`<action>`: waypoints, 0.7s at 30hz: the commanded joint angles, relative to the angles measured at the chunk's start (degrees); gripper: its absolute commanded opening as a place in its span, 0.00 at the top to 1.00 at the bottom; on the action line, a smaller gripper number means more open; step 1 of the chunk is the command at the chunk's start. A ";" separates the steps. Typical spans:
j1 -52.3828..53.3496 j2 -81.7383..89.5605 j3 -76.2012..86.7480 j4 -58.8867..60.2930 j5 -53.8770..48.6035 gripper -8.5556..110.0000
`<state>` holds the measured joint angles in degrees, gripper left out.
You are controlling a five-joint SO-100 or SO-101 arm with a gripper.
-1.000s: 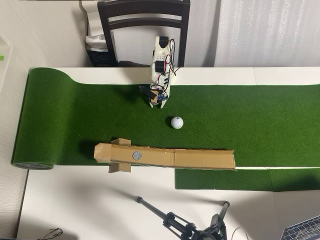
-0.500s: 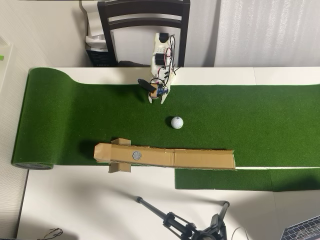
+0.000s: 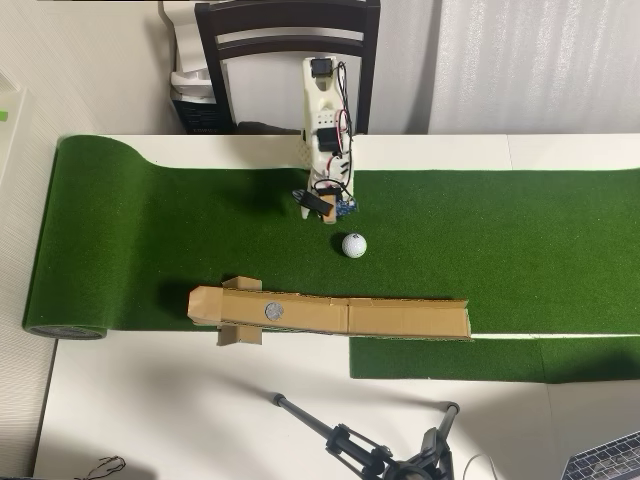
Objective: Pick up the golf ball and place it on the gray mark at the back.
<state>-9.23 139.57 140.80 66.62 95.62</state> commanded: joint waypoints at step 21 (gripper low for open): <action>-13.01 -28.48 -28.83 -1.14 17.40 0.64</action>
<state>-22.15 113.03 120.15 66.62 112.41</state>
